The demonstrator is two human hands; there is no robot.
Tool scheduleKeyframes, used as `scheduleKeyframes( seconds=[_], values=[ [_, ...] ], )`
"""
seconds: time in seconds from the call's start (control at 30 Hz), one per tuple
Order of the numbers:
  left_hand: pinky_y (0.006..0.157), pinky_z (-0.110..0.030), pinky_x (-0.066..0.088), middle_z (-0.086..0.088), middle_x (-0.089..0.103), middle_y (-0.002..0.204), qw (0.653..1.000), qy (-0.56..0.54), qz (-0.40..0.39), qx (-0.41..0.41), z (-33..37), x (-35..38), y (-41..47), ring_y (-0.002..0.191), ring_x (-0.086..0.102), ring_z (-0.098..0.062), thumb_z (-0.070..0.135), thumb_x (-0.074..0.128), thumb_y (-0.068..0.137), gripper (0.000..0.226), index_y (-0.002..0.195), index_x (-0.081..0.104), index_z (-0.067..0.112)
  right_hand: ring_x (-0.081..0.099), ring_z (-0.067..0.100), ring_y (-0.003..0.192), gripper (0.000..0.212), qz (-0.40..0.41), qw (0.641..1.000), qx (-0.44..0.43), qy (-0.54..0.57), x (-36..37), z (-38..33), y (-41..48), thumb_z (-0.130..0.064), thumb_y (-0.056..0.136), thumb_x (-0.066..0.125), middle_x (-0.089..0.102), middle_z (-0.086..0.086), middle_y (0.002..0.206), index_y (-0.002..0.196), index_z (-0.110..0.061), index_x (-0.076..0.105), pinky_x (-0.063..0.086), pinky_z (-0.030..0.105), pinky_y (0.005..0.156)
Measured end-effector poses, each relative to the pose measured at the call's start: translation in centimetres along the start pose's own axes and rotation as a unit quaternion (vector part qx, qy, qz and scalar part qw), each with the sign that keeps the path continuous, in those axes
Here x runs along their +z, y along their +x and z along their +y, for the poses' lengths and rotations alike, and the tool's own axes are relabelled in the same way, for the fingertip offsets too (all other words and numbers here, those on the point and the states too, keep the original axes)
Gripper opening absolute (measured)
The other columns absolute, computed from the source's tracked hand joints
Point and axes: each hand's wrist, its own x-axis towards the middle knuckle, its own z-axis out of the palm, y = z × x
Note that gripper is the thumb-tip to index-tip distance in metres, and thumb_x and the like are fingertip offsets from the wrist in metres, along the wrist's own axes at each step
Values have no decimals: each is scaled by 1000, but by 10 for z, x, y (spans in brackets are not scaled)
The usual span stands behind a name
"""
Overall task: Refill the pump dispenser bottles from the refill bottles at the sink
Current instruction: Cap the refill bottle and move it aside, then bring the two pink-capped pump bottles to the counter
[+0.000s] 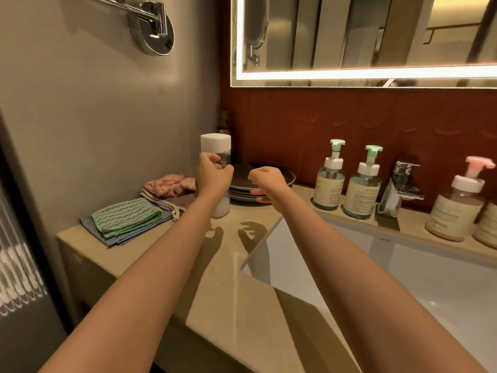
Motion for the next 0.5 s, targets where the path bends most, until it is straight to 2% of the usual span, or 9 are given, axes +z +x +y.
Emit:
scheduleKeyframes(
  seconds=[0.07,0.23,0.4,0.5],
  values=[
    [85,-33,44,5,46,89,999,-23,-39,2,17,10,-12,91,48,-16,14,57,88,24,107,43,17,58,18,94,26,32,999,0,10,-17,-3,-11,-18,94,49,57,7,122,119,-12,55,49,33,79],
    [76,-28,43,2,50,106,988,-28,-153,7,55,34,-45,98,53,-17,18,55,90,20,109,49,19,57,18,92,22,89,996,5,27,-65,-7,-41,-17,95,50,59,5,116,116,-12,57,48,31,77],
    [68,-24,46,1,55,103,970,-51,-237,22,90,64,-90,95,57,-17,16,52,91,14,105,53,18,58,20,94,20,134,990,11,38,-120,-1,-82,-18,95,51,61,6,114,113,-11,58,45,31,73],
    [71,-28,47,-1,57,105,956,-71,-283,31,107,83,-117,98,58,-20,19,53,91,11,101,53,19,59,22,94,22,169,985,10,34,-153,5,-106,-18,95,51,62,7,114,114,-9,59,46,32,74]
  ],
)
